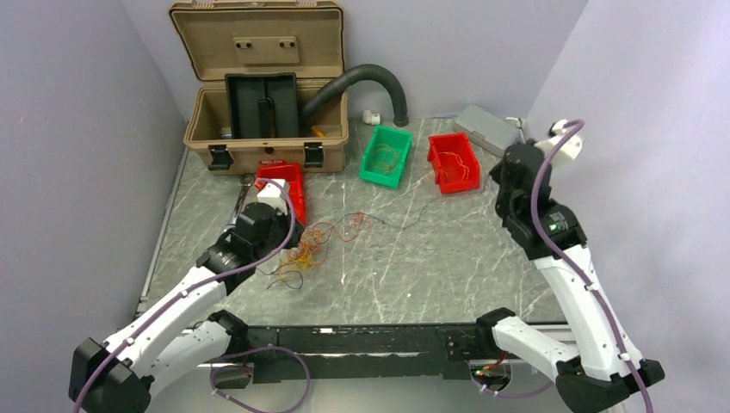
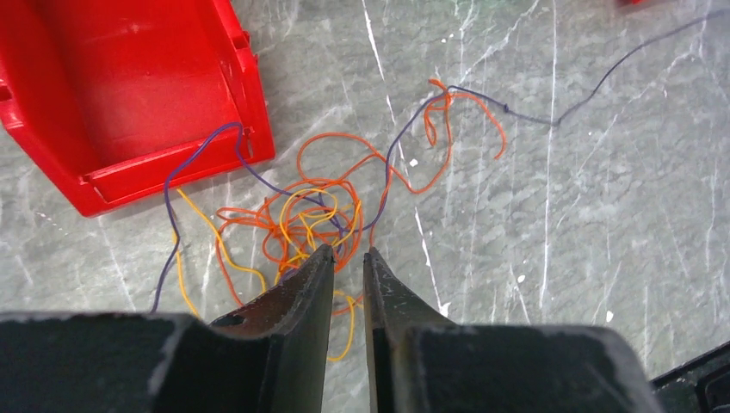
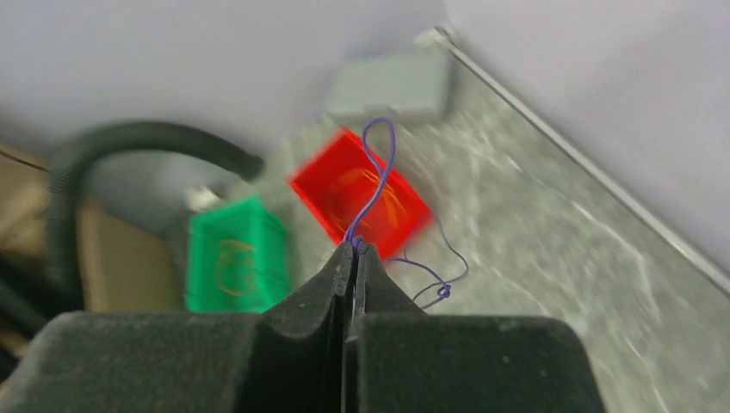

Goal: Untangle the cables
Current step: Untie the cable.

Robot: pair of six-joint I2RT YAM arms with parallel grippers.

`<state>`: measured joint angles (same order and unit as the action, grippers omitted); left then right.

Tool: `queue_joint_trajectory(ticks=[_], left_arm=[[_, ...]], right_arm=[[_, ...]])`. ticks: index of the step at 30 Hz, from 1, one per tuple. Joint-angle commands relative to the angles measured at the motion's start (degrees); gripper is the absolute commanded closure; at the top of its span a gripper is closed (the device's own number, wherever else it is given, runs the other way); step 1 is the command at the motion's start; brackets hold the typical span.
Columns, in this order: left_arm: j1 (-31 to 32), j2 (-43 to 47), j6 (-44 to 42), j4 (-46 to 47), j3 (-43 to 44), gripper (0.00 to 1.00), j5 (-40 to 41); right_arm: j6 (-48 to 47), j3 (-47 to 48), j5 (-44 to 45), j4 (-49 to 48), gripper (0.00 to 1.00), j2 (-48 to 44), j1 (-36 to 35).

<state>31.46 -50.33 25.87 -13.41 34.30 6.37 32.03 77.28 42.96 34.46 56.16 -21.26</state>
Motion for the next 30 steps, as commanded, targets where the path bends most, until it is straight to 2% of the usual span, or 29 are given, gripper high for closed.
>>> queue_joint_trajectory(ticks=[1,3,5,6,8,9,10,12,14,15,17,21,24,27,30], left_arm=[[-0.1,1.5,-3.2,-3.6,2.6,0.76,-0.7],[0.0,1.1,-3.5,-3.4,2.7,0.77,-0.8],[-0.1,1.0,-3.5,-2.8,2.6,0.78,-1.3],[-0.1,1.1,-3.5,-2.2,2.4,0.79,-1.7],[-0.1,1.5,-3.5,-0.7,1.9,0.79,-2.5],[-0.1,1.8,-3.8,0.2,1.7,0.79,-3.3],[0.0,2.1,-4.2,1.1,1.5,0.79,-4.2],[-0.1,2.7,-4.6,2.9,1.4,0.79,-6.6],[0.1,2.9,-4.9,3.9,1.6,0.78,-8.6],[0.0,3.0,-5.0,4.0,1.9,0.79,-9.2],[0.1,3.0,-5.3,3.7,2.5,0.79,-9.8],[0.1,3.6,-5.9,3.1,3.7,0.79,-10.8],[0.2,4.1,-6.3,3.0,4.1,0.78,-11.5],[0.3,3.7,-6.3,2.3,4.3,0.77,-10.5],[0.2,1.6,-6.1,0.6,4.9,0.72,-8.9]], right_arm=[[13.4,-10.3,8.3,7.2,1.0,-5.5,0.1],[19.5,-13.9,10.5,11.8,1.0,-7.4,0.2],[19.5,-18.7,10.4,10.5,0.99,-10.0,0.2],[18.5,-20.6,9.8,9.4,0.88,-11.1,0.2],[15.3,-23.2,6.9,7.3,0.46,-12.7,0.2],[12.2,-24.0,4.9,5.9,0.35,-13.1,0.2],[8.4,-24.7,1.9,4.5,0.32,-13.4,0.2],[-1.0,-26.8,-9.1,-1.6,0.31,-14.4,0.2],[-9.8,-30.2,-26.0,-10.4,0.3,-16.3,0.2],[-11.4,-31.8,-34.9,-13.9,0.27,-17.1,0.1],[-12.9,-33.7,-45.2,-19.7,0.26,-16.2,0.1],[-15.9,-32.7,-59.7,-24.4,0.27,-8.1,-1.0],[-18.3,-31.8,-62.1,-27.6,0.26,-3.3,-4.1],[-19.5,-28.8,-55.6,-26.1,0.24,0.6,-7.0],[-17.0,-26.1,-46.5,-22.6,0.09,2.6,-7.2]])
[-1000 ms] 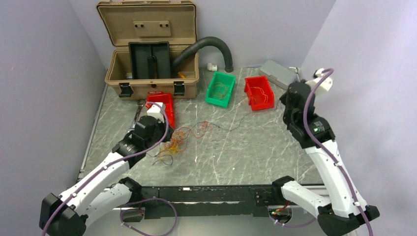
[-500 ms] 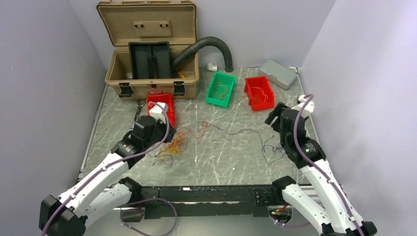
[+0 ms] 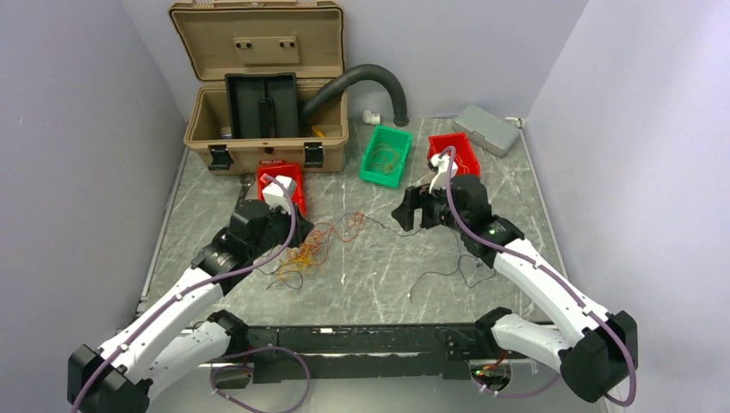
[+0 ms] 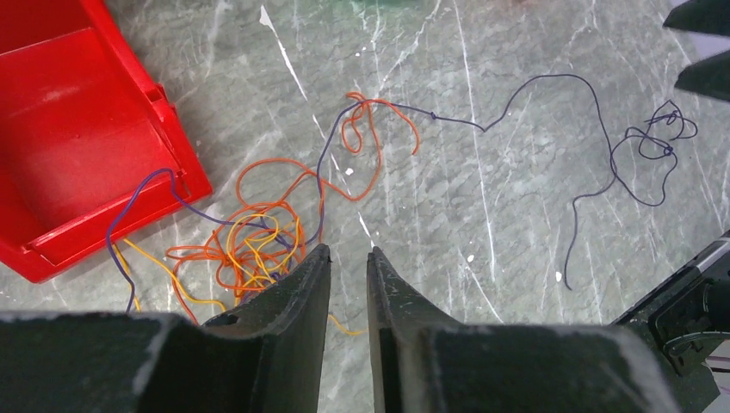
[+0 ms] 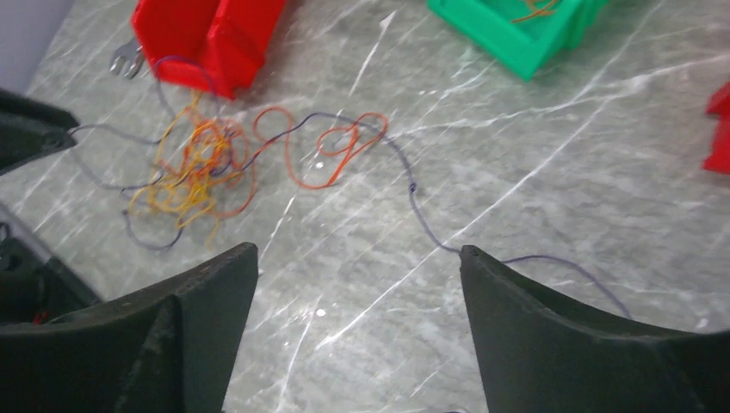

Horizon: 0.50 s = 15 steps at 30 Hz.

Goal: Untangle the cables
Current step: Untie the cable.

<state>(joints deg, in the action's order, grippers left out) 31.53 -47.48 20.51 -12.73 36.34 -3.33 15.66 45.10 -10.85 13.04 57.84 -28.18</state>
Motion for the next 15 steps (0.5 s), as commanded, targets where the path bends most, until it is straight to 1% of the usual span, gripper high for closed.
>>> queue_joint_trajectory(ticks=[1,5,9,12,14,15], left_arm=[[0.2,-2.1,-0.5,-0.8,3.4,0.72,1.5],[0.1,-4.5,0.5,-2.4,4.2,0.67,3.2],[0.2,-7.4,1.2,-4.5,5.4,0.63,6.2],[0.2,-10.1,1.4,-5.5,6.2,0.6,7.3],[0.1,-11.5,1.6,-5.3,6.4,0.56,7.3],[0.1,-12.2,1.9,-5.2,6.4,0.56,7.4]], right_arm=[[0.3,6.7,10.1,0.1,0.06,1.4,-0.3],[-3.0,8.4,9.1,4.2,0.07,4.6,-0.3],[-5.6,9.8,6.0,7.8,0.1,11.4,-0.4],[-7.0,10.3,4.3,7.9,0.12,16.0,-1.0],[-8.1,10.6,4.5,7.7,0.12,18.9,-2.0],[-8.6,11.0,5.0,7.7,0.12,20.5,-2.6]])
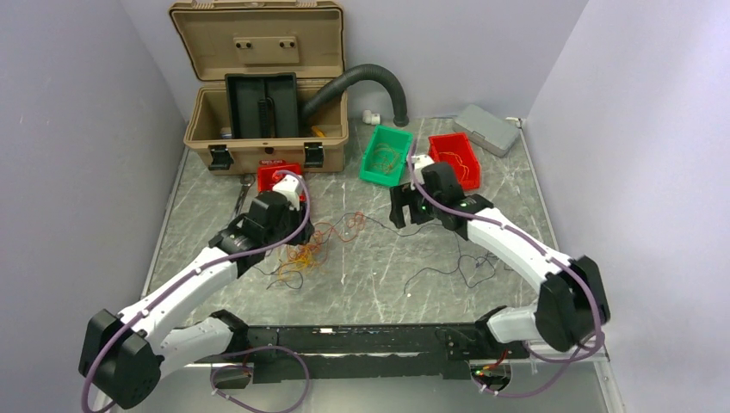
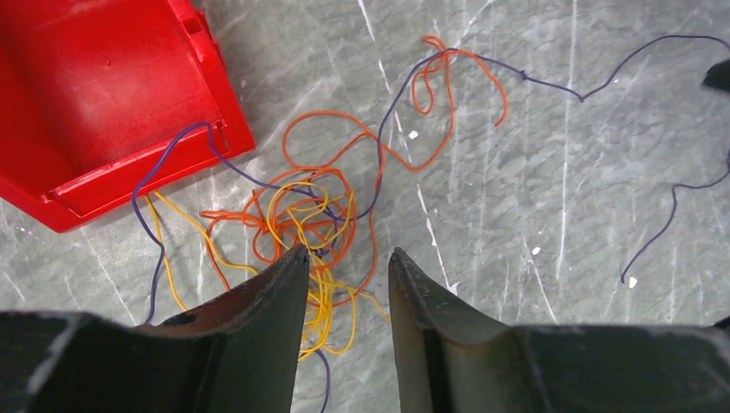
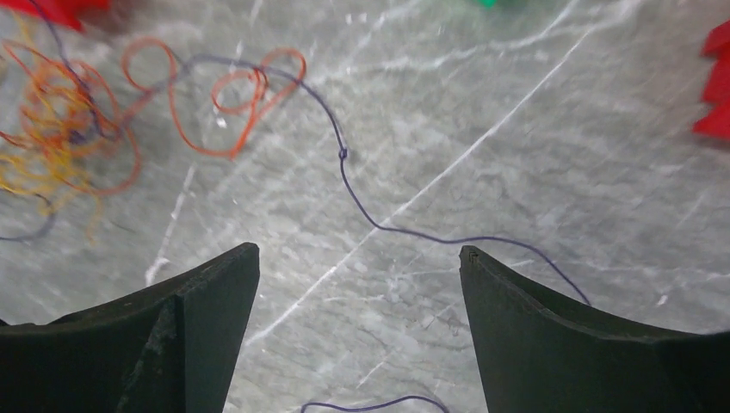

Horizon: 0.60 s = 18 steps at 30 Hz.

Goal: Untangle the cables
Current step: Untie the cable.

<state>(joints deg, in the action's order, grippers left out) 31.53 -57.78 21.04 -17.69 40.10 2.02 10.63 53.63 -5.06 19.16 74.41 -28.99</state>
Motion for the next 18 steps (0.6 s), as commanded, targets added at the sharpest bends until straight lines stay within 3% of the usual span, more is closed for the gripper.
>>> queue_joint_trajectory(ticks=[1,9,14,18], left_arm=[[0.1,-2.4,1.7,-0.1,2.7,0.56,2.3],[0.1,-5.1,1.9,5.3,1.6,0.52,0.4],[0.1,-7.1,1.1,9.5,0.4,0.49,-3.3],[0.3,-8.4,0.5,11.9,-0.3,0.45,-6.2]], right_arm=[[-4.1,2.9,-0.1,1.7,0.13,5.5,-2.6],[-2.8,6.6,8.0,4.3,0.17,15.6,-5.6],[9.8,-0.1,22.3,6.6,0.03,4.5,-1.6],[23.7,-3.0,25.4,19.5,0.01,-4.7,9.7]])
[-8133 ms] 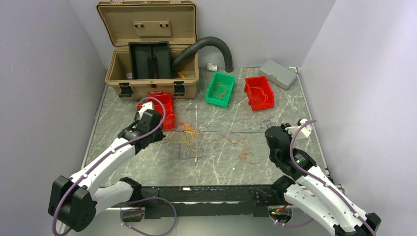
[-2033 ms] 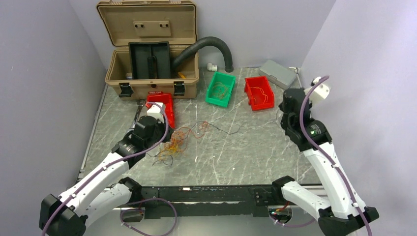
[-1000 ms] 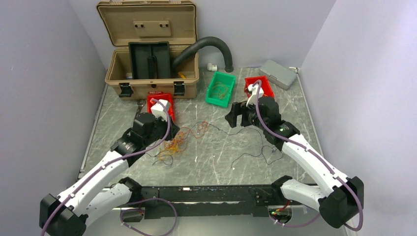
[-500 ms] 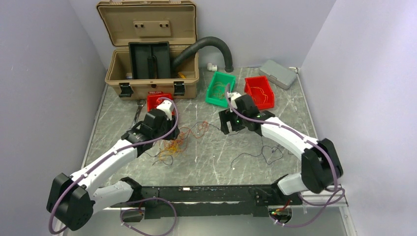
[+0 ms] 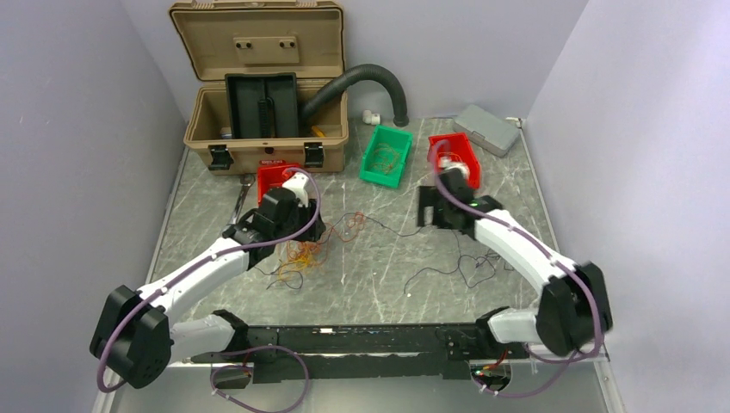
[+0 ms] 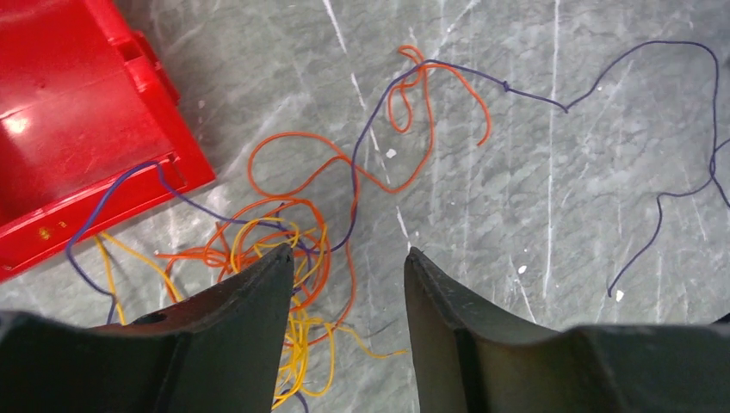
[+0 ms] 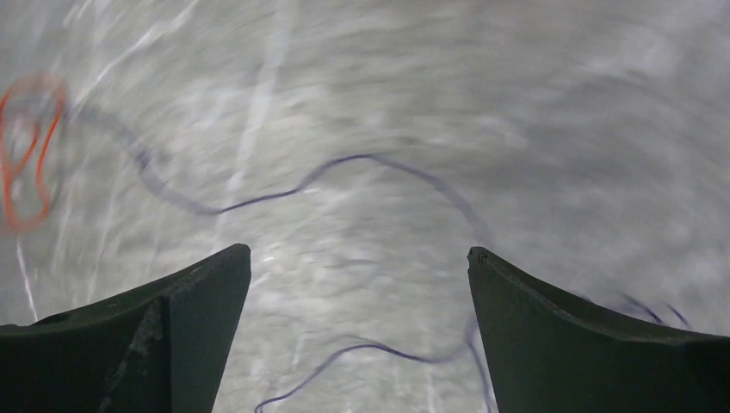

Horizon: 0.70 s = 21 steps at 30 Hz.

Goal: Untangle the cables
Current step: Untie the cable.

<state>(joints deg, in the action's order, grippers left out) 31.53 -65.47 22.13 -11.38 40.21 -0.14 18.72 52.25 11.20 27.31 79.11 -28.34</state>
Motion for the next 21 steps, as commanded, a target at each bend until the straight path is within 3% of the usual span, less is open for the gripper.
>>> queue_joint_trajectory(ticks=[1,6,11,17,21], left_arm=[[0.4,-0.8,-0.6,6.1,-0.7,0.44,-4.4],[1.1,0.5,-0.7,8.3,-2.6,0.4,-6.4],[1.3,2.3,-1.0,8.8,-4.1,0.38,-7.3],[1.2,5.2,-0.9,8.2,-5.5,0.22,-8.8],[1.2,6.1,-0.9,7.6,-5.9,0.2,-8.4]], right_arm=[[18.7,-2.3,10.7,14.6,0.01,-11.6,12.0],[27.7,-5.2,17.2,25.2,0.0,-21.0,20.9],[26.0,-10.6,2.2,21.6,0.0,-19.8,35.7],[27.2,-15.0,2.0,14.3,0.0,-16.0,39.2],[28.1,-16.6,2.1,8.8,0.0,-10.6,39.3]])
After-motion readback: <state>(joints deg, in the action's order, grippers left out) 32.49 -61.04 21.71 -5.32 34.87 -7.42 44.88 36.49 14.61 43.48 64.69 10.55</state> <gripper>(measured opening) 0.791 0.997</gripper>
